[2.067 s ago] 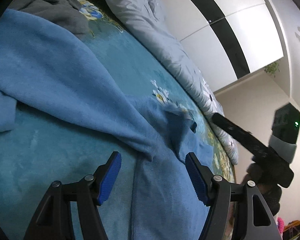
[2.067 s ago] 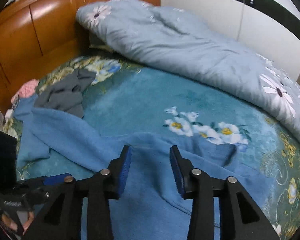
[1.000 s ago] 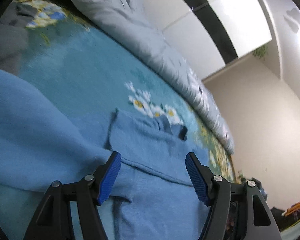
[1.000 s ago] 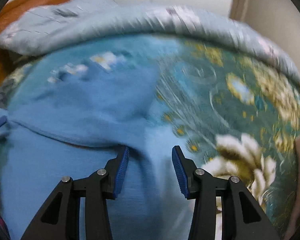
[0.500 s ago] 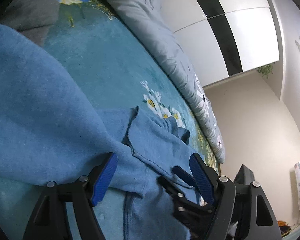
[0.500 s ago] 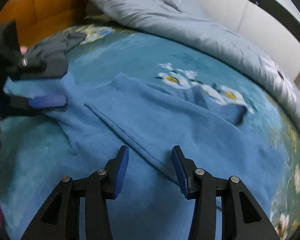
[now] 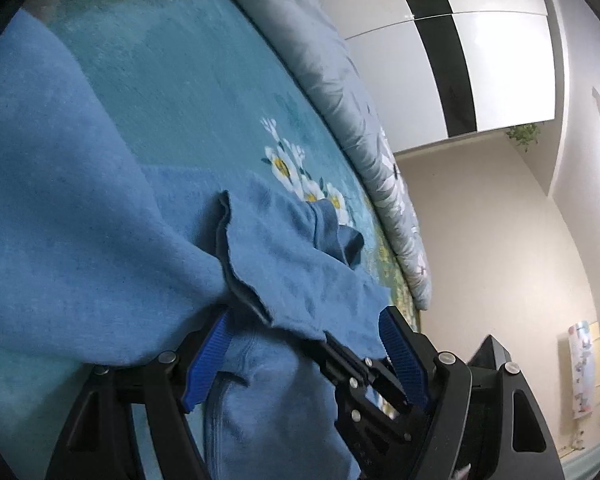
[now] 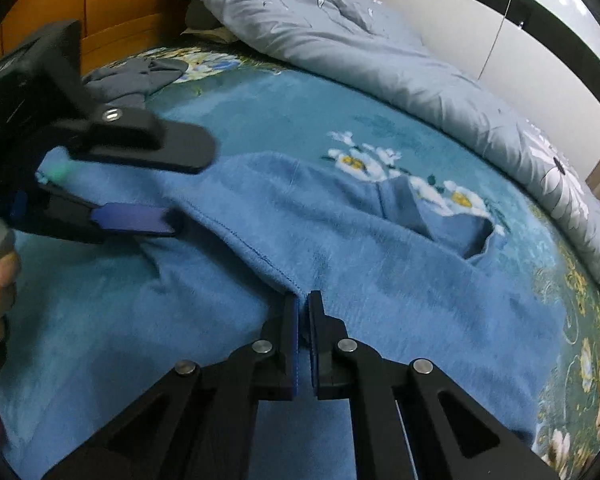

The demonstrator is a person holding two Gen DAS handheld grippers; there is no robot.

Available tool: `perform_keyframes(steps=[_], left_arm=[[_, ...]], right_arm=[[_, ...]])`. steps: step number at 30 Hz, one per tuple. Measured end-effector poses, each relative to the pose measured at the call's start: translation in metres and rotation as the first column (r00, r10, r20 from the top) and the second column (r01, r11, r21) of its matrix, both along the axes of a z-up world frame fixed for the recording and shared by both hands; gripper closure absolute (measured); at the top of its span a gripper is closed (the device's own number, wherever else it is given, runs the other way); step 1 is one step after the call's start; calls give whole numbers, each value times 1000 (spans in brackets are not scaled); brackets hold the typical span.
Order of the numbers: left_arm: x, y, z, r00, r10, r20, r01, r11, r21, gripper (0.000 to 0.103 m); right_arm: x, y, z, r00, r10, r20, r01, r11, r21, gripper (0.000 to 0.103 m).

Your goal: Fold clothes

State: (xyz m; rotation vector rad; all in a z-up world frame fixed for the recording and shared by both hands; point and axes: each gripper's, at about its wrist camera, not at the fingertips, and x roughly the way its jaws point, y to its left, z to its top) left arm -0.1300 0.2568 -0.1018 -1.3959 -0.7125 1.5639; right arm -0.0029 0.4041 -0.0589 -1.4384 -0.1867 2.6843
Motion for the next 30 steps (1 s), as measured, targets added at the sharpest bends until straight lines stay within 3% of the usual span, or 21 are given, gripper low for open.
perform_keyframes(steps=[5,9,11,13,16,17,20,23,27,30], left_arm=[[3,4,-1,1000,5,-16,-5,1000,0,28],[1,4,0,999,22,-34,-22,1000,-19,39],[0,4,0,999,27,-46,-29,999,-27,45],[0,0,-1,998,37,-56,-39,999,-38,56],[-1,-2,-3,996,52,-75,-57,996,-67,93],[-1,-3,-3,995,56,-84,-62,995,-77,97],[1,-8,-1,992,75,-105,-85,992,-90,99],[4,-13,-1,989,88,-123,-102,988,-114,100],[7,-11,-10,988,93,-127,-116,976,-184,100],[6,-9,-15,988,92,-120,-113,976,-188,100]], right_arm=[[6,-3,-2,1000,10,6,-10,1000,7,97],[15,5,5,1000,-9,5,9,999,-41,95],[24,12,12,1000,-12,-7,12,998,-68,86],[36,24,19,999,-40,-23,38,996,-78,76],[60,59,27,984,-168,-59,164,984,-66,72],[66,74,27,973,-223,-66,218,973,-76,72],[86,117,25,919,-387,-75,374,916,-148,72],[101,144,18,874,-483,-51,462,859,-221,72],[115,154,6,853,-522,-20,505,834,-221,72],[116,157,4,851,-525,-21,508,833,-219,72]])
